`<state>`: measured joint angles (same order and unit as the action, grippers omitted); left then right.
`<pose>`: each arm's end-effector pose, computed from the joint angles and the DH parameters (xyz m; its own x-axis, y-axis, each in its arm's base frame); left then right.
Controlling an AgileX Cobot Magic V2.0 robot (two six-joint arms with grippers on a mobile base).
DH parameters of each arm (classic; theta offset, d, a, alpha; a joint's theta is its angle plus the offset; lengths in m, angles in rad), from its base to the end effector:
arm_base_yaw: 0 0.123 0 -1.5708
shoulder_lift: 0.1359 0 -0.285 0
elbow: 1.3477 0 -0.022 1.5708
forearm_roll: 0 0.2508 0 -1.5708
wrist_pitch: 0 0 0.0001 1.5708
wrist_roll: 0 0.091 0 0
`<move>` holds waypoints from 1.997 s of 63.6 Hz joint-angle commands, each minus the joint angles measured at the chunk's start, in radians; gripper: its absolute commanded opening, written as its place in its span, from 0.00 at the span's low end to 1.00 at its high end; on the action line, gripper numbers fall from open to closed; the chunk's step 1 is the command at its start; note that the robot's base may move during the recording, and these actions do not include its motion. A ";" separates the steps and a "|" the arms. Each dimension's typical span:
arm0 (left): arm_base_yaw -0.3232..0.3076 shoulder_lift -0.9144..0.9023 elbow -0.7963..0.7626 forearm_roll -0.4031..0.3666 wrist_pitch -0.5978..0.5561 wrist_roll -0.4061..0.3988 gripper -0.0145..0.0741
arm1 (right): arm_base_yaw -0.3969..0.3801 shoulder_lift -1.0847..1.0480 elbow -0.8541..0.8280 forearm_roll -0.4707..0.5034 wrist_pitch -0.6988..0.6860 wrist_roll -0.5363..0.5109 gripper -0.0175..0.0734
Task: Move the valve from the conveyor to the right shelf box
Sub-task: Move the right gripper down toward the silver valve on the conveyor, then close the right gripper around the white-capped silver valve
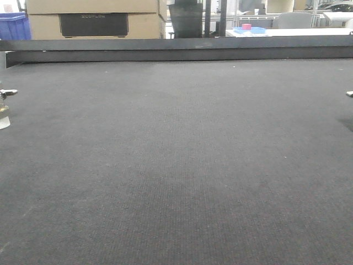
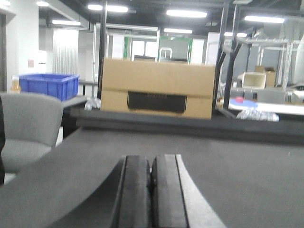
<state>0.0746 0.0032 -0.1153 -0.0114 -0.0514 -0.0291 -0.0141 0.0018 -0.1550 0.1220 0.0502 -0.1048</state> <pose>0.0473 0.0036 0.2562 0.2502 -0.0219 -0.9679 -0.0650 0.9971 -0.0394 0.0454 -0.0001 0.2603 0.1895 0.0144 -0.9818 0.0049 0.9999 0.0156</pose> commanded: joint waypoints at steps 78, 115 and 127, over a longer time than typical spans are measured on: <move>-0.140 0.969 -1.027 0.004 0.953 -0.001 0.82 | -0.002 1.275 -1.324 -0.108 1.136 -0.032 0.82; -0.140 0.969 -1.027 0.004 0.953 -0.001 0.82 | -0.002 1.633 -1.326 -0.057 1.096 -0.073 0.82; -0.140 0.969 -1.027 0.004 0.953 -0.001 0.82 | -0.002 1.712 -1.326 -0.009 1.063 -0.095 0.82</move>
<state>-0.0575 0.9739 -1.1345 -0.0082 0.9075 -0.0291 -0.0141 1.6858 -1.4719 0.0938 1.1315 -0.1831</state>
